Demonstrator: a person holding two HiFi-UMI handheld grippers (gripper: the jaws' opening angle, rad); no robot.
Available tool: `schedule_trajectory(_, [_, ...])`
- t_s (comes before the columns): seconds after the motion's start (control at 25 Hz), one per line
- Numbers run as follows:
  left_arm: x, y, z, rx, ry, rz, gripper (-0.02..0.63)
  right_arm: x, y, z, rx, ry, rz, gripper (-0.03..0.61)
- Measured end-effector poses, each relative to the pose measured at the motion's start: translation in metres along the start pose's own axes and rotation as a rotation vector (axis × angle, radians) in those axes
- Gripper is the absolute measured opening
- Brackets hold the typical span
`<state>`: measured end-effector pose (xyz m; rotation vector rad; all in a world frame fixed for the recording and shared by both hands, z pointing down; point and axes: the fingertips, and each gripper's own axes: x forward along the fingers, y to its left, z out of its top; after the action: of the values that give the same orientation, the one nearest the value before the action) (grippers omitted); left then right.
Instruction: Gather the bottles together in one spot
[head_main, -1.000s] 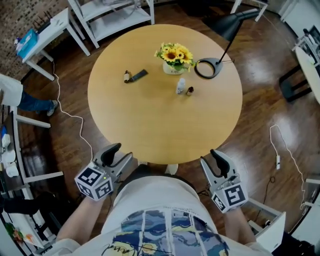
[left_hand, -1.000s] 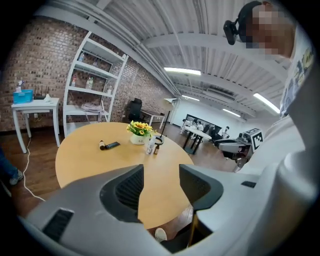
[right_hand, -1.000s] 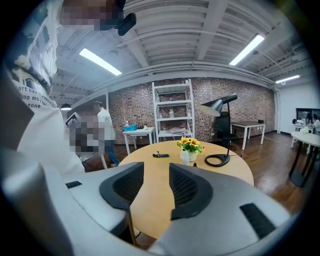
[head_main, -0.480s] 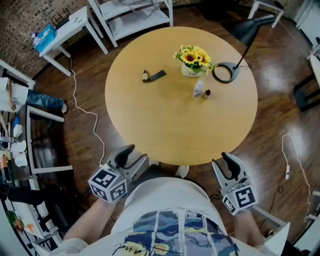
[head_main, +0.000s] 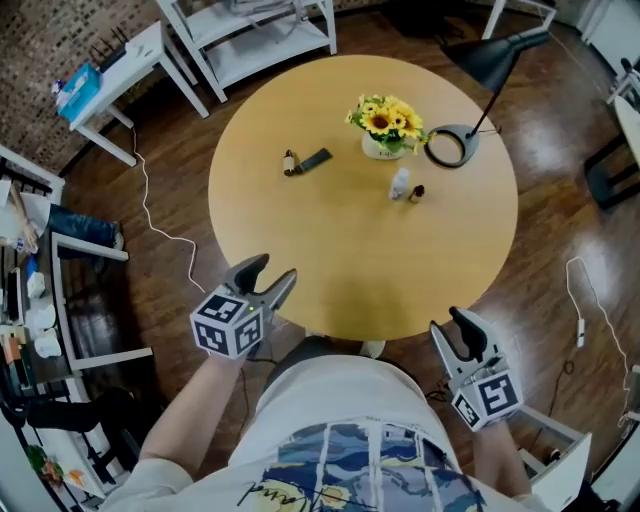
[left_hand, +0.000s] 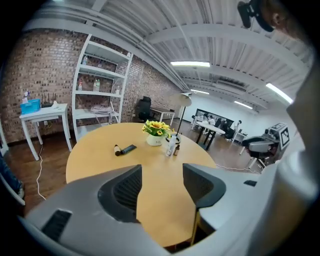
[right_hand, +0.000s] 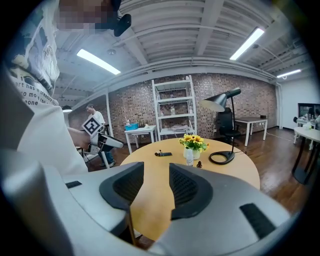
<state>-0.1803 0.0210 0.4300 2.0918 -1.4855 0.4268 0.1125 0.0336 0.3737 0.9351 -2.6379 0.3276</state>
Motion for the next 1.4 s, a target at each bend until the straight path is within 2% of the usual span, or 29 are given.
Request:
schedule_trajectory(0.4, [0.121,0.145,0.060,-0.018,0.056,0.084,0.245,0.017,0.004,0.003,0.067,0.046,-0.127,0.186])
schedule_trajectory(0.56, [0.178,0.194,0.062,-0.057,0.115,0.111,0.244,0.023,0.005,0.003,0.095,0.058,-0.187,0.185])
schedule_trajectory(0.72, [0.227,0.231,0.045,-0.092,0.210,0.138,0.232,0.021,0.010,0.004,0.116,0.072,-0.249,0.184])
schedule_trajectory(0.92, [0.268,0.255,0.032,-0.170,0.256,0.144,0.232,0.010,0.015,-0.005,0.156,0.106,-0.327,0.184])
schedule_trajectory(1.2, [0.297,0.270,0.023,-0.203,0.292,0.187,0.206,-0.001,0.019,-0.009,0.187,0.126,-0.389,0.185])
schedule_trajectory(1.36, [0.308,0.268,0.016,-0.169,0.333,0.193,0.203,0.001,0.015,-0.011,0.195,0.131,-0.398,0.185])
schedule_trajectory(1.4, [0.310,0.268,0.013,-0.152,0.348,0.198,0.173,0.001,0.015,-0.011,0.196,0.133,-0.398,0.184])
